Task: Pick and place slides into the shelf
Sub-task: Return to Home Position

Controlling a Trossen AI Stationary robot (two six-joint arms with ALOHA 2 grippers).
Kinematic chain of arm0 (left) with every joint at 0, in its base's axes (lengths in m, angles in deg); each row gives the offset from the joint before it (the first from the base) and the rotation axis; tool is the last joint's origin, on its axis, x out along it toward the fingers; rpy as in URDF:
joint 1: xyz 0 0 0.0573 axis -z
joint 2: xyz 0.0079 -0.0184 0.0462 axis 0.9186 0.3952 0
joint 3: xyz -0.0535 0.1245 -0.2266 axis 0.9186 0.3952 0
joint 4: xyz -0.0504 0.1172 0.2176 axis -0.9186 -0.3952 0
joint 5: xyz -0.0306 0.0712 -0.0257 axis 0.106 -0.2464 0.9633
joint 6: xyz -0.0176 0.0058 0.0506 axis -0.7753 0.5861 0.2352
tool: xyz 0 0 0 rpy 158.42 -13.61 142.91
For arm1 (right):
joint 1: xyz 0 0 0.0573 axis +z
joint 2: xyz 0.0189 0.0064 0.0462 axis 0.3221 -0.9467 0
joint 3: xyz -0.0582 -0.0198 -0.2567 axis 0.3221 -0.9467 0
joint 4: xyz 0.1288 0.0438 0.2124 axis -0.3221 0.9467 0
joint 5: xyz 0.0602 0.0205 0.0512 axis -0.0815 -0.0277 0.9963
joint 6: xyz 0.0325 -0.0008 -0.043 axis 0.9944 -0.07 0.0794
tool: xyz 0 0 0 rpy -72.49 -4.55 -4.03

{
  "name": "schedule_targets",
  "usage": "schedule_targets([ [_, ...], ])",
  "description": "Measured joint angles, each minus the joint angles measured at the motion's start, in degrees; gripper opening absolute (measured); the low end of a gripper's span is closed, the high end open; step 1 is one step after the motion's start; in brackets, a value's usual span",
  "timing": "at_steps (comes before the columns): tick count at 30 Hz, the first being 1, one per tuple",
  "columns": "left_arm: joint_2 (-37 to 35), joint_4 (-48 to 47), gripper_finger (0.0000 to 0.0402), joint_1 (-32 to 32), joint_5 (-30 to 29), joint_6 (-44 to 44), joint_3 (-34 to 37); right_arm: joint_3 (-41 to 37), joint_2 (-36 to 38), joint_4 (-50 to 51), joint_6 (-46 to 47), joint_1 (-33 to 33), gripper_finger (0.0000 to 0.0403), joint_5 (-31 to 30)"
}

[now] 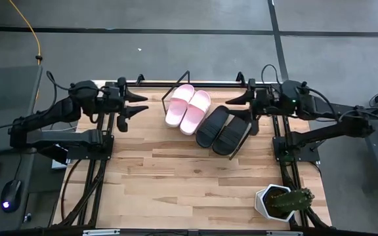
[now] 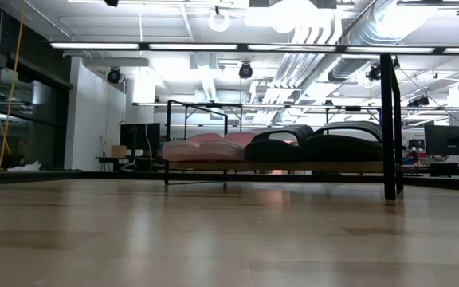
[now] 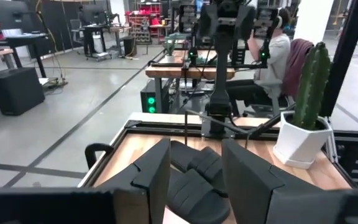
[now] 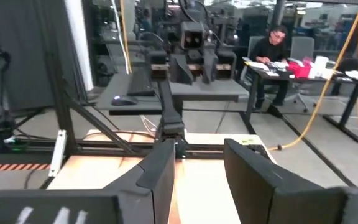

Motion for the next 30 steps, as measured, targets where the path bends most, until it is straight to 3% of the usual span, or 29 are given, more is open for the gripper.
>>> schedule_targets([
  [6,-2.4,-0.3,0.0128,0.0,3.2,-0.4,2.0,-0.9,4.3,1.0,-1.0,1.4,0.0128,-2.1],
  [18,-5.1,0.0,0.0128,0.0,5.3,-1.3,3.9,-32.1,27.5,-31.0,2.9,0.7,0.0128,-4.5],
  [24,-5.7,0.0,0.0128,0.0,5.5,-1.3,3.9,-39.6,33.8,-36.6,4.4,0.7,0.0128,-4.7],
  [30,-6.7,0.3,0.0128,0.0,5.5,-1.7,4.8,-42.8,34.8,-37.9,5.3,0.7,0.0128,-5.3],
])
